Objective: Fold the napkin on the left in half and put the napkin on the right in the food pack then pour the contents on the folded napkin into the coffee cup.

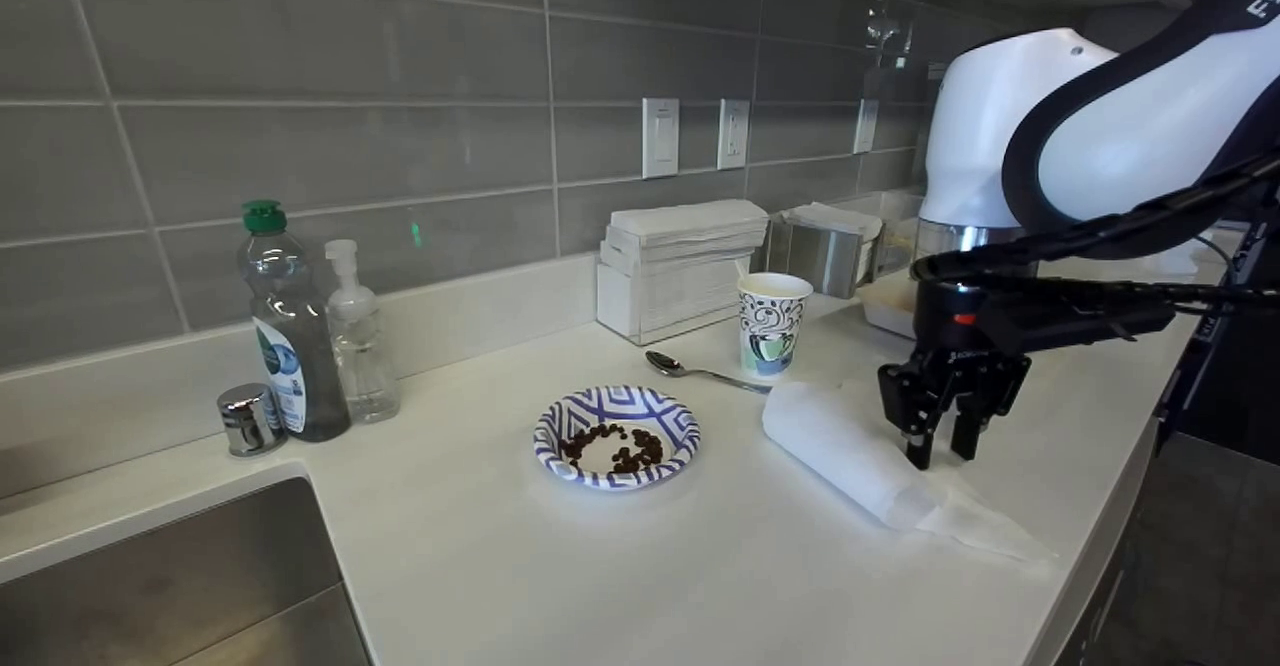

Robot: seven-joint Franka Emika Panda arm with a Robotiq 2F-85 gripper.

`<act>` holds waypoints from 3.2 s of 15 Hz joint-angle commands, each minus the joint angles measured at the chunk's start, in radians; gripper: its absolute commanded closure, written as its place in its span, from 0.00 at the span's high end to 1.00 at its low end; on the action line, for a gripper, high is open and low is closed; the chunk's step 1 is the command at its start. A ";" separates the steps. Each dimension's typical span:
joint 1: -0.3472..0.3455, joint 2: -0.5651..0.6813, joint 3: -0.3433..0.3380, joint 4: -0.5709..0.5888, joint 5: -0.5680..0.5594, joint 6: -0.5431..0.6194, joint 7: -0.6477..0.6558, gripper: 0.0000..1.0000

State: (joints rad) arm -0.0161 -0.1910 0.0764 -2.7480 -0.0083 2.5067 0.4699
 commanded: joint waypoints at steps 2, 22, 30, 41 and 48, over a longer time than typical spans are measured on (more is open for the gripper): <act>0.009 0.028 -0.003 0.001 0.030 0.045 -0.036 0.60; 0.086 0.078 -0.034 0.002 0.318 0.192 -0.378 0.04; 0.105 0.084 -0.027 0.002 0.323 0.200 -0.404 0.00; 0.002 0.014 0.008 0.003 -0.022 0.133 -0.091 0.00; -0.025 -0.030 0.019 0.004 -0.103 0.059 -0.006 0.00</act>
State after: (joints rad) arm -0.0273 -0.1844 0.0791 -2.7443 -0.0830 2.6214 0.4241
